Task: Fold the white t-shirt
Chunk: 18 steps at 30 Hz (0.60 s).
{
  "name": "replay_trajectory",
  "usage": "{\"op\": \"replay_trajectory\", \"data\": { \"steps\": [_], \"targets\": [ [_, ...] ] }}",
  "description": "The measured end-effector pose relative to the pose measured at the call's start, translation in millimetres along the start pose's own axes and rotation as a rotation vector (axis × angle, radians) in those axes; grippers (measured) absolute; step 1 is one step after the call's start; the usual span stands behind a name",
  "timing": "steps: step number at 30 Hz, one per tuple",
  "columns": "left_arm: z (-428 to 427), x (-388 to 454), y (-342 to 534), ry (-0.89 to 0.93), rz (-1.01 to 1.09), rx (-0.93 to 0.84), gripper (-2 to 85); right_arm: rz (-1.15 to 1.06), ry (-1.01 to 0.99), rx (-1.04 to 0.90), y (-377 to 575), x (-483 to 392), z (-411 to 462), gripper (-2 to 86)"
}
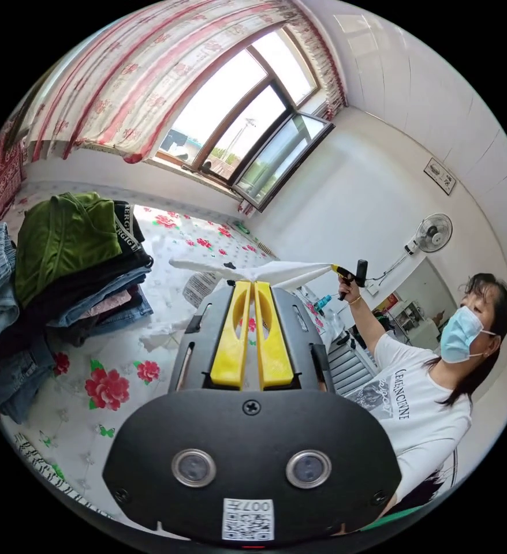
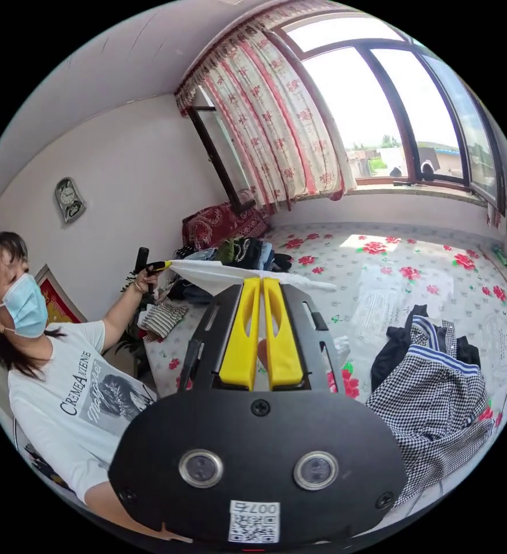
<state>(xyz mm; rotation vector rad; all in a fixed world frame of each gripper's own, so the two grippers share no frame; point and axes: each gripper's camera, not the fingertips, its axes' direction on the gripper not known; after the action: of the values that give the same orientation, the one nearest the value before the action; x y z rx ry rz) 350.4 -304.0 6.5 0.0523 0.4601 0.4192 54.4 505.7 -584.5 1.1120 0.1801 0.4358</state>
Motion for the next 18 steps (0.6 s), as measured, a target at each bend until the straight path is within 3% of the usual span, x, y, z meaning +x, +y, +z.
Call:
{"op": "replay_trajectory", "data": {
  "steps": [8, 13, 18],
  "targets": [
    [31, -22, 139, -0.079, -0.143, -0.123, -1.0, -0.005, 0.086, -0.307, 117, -25, 70, -0.3],
    [94, -74, 302, -0.121, -0.514, -0.298, -1.0, 0.119, 0.106, -0.566, 221, -18, 144, -0.2],
    [115, -73, 420, -0.155, -0.745, -0.392, -1.0, 0.271, 0.069, -0.791, 314, -19, 185, -0.2]
  ]
}}
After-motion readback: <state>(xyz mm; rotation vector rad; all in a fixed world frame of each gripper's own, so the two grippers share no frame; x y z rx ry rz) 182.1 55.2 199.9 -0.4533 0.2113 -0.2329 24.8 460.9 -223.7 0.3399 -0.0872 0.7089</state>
